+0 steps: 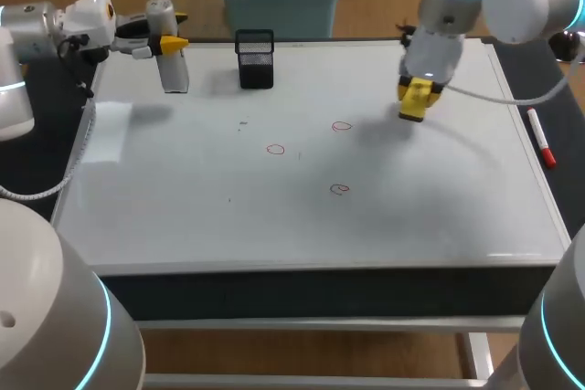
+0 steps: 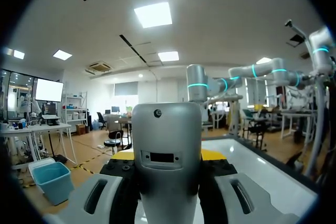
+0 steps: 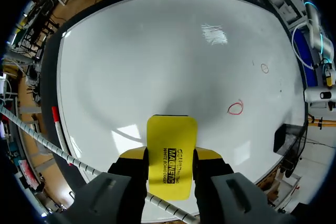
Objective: Pick up the inspection probe, press it on each red-marked spot on the whiteboard one by one, put down the probe, pick up the eraser, and wipe off all the red marks.
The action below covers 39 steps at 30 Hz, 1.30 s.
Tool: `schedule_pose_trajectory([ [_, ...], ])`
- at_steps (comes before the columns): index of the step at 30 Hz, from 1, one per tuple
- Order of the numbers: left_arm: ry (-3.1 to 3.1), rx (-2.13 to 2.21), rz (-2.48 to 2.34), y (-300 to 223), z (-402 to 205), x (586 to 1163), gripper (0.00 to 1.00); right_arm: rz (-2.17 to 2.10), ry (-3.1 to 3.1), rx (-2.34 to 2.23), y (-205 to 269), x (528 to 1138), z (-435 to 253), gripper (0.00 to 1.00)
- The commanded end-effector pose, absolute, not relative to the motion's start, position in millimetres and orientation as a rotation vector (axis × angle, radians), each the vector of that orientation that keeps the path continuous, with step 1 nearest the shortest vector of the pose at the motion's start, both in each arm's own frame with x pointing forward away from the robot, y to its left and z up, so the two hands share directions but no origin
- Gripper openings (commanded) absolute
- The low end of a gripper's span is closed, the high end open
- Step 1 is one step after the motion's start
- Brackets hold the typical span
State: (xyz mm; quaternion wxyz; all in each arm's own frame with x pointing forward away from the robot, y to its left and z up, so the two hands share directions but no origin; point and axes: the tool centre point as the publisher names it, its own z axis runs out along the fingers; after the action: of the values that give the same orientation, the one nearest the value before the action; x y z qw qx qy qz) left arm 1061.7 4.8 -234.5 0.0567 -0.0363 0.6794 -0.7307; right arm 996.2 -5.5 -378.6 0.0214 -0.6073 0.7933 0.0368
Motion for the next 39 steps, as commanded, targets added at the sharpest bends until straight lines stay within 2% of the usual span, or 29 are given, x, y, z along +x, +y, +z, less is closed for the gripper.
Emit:
schedule_pose_trajectory([
  [1, 2.063, -0.106, -2.218, 5, -234, 1063, 0.0, 0.098, 2.423, -1.941, 25, 980, -376, 0.0],
  [12, 2.063, -0.106, -2.218, 5, -234, 1063, 0.0, 0.253, 2.176, -2.21, 137, 956, -380, 0.0],
  [20, 2.063, -0.106, -2.218, 5, -234, 1063, 0.0, 0.281, 2.067, -2.356, 201, 945, -387, 0.0],
  [28, 2.063, -0.106, -2.218, 5, -234, 1063, 0.0, 0.249, 2.011, -2.424, 237, 937, -391, 0.0],
  [39, 2.063, -0.106, -2.218, 5, -234, 1063, 0.0, 0.142, 2.009, -2.476, 256, 923, -403, 0.0],
])
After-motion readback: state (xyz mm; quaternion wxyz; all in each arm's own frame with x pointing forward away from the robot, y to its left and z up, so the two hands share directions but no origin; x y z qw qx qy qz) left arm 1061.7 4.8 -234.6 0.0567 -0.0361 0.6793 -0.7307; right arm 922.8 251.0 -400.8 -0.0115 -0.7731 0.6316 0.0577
